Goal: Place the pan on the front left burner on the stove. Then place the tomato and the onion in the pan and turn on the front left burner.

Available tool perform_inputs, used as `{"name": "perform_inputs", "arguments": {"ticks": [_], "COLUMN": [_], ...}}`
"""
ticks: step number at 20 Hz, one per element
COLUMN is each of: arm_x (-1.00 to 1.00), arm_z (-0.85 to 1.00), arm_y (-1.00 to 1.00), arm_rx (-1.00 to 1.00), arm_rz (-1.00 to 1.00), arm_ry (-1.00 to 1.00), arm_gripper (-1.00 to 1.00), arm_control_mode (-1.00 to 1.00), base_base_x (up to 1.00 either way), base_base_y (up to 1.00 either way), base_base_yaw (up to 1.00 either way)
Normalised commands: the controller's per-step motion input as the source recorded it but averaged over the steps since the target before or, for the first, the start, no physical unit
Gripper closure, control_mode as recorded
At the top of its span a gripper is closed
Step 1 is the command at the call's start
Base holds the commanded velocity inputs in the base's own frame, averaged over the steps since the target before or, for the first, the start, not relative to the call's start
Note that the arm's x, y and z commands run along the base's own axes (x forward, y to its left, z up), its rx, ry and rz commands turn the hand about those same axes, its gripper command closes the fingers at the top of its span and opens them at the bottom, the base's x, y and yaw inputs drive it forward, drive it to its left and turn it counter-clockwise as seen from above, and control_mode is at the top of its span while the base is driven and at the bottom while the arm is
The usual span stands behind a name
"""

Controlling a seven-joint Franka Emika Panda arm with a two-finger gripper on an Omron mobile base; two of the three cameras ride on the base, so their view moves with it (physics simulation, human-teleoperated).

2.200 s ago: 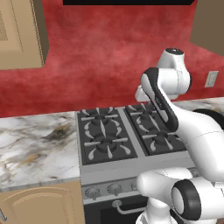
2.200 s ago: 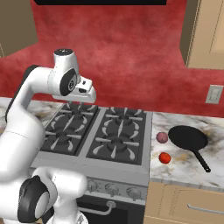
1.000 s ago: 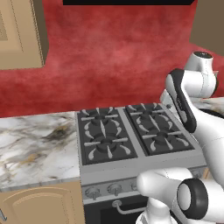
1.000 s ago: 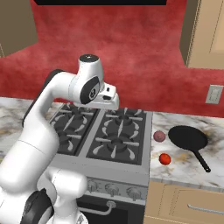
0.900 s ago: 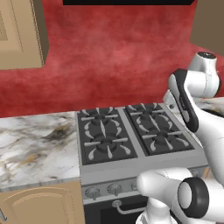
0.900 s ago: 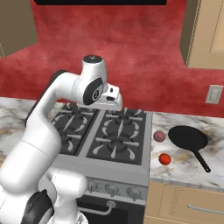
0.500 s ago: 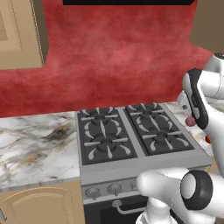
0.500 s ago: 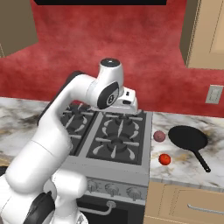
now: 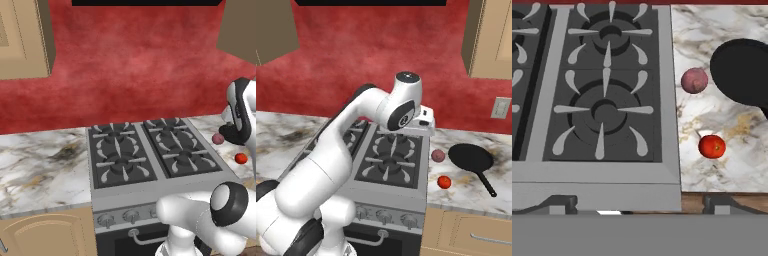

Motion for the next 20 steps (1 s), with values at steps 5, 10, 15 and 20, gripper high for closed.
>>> {"name": "perform_inputs", "arguments": {"ticks": [5, 10, 15, 20], "arm_x": [-0.19, -0.16, -0.14, -0.02], "arm_z": [-0.18, -0.15, -0.13, -0.08], "arm_y": [-0.46, -0.21, -0.12, -0.23], "arm_rx": [-0.05, -0.1, -0.11, -0.02], "arm_rz": [0.0, 0.0, 0.0, 0.0], "arm_ry": [0.0, 0.0, 0.0, 0.0], "arm_gripper": [-1.0, -1.0, -1.0, -1.0], "arm_control_mode": [-1.0, -1.0, -1.0, -1.0], "base_base_x": [0.0, 0.0, 0.0, 0.0], "base_base_y": [0.0, 0.0, 0.0, 0.0], "base_base_yaw": [0.0, 0.0, 0.0, 0.0]}}
